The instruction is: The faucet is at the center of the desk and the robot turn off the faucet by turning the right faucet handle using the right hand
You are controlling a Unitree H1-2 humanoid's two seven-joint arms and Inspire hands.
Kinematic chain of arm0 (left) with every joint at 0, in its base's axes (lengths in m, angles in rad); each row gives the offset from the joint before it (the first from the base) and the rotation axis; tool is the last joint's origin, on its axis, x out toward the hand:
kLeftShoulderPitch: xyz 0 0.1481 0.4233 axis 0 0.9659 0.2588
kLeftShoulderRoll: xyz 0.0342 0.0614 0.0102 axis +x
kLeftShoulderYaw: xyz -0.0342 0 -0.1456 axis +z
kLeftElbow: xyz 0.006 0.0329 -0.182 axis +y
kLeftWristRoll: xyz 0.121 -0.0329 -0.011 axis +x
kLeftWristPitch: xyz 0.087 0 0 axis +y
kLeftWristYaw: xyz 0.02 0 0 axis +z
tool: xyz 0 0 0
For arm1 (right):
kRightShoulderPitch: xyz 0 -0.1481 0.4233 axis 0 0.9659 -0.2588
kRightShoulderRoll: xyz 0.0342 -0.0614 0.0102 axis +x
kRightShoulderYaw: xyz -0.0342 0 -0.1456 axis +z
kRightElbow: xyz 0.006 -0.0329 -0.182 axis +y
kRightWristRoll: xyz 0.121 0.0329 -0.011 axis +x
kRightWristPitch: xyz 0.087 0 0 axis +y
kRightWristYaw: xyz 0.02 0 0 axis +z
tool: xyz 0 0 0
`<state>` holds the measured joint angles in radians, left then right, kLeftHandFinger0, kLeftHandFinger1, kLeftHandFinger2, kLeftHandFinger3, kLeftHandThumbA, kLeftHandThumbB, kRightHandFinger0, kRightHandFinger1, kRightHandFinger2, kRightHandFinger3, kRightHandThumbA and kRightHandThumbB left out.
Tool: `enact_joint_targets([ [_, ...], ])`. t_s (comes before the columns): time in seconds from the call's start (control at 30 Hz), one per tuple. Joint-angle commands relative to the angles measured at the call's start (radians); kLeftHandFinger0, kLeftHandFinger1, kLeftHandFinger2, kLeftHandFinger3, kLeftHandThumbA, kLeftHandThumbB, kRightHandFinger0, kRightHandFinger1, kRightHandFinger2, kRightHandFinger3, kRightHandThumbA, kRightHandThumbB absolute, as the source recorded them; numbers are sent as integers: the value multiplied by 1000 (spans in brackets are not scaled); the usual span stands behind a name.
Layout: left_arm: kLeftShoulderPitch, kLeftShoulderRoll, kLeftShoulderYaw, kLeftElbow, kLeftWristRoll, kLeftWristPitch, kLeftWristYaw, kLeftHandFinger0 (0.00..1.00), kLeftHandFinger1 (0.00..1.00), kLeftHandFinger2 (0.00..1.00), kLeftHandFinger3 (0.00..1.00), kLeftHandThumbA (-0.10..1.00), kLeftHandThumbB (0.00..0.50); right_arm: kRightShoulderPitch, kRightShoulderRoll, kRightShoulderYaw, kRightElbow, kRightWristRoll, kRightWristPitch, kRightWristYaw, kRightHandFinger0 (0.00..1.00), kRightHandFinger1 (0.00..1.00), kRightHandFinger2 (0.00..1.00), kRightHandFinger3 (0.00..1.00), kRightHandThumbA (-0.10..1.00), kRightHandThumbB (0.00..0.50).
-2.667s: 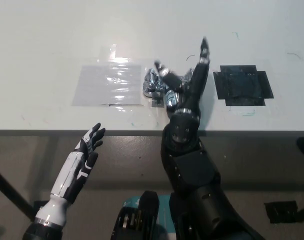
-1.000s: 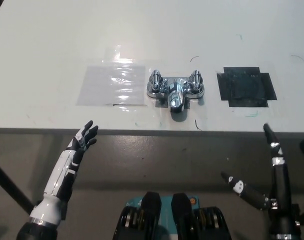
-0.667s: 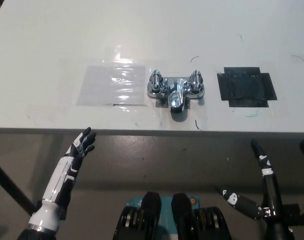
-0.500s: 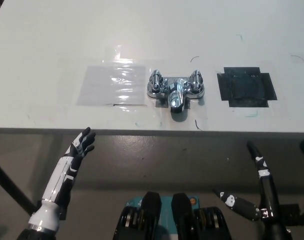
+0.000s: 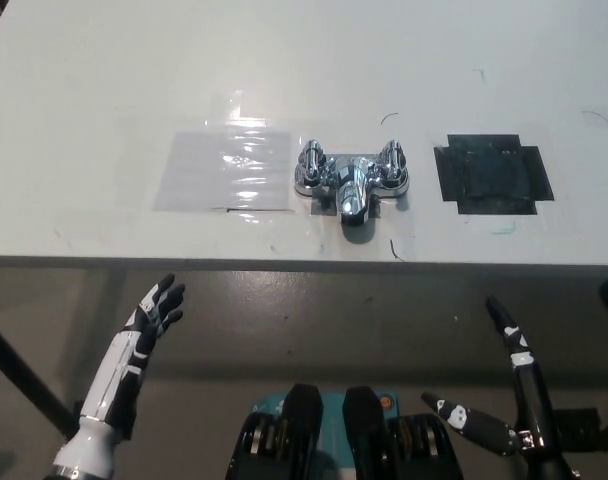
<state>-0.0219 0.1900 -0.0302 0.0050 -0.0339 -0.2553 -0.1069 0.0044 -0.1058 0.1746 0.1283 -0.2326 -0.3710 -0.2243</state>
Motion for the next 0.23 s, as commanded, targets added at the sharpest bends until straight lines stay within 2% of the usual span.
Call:
enact_joint_targets([
  [0.0, -7, -7, 13, -10, 1, -25, 4, 1000, 1000, 1000, 1000, 993, 297, -11, -2, -15, -17, -12, -34, 22, 1000, 1000, 1000, 1000, 1000, 185],
  [0.2, -11, -3, 15, -12, -4, -16, 1, 1000, 1000, 1000, 1000, 986, 307, -19, 1, -17, -13, -15, -34, 26, 1000, 1000, 1000, 1000, 1000, 180],
])
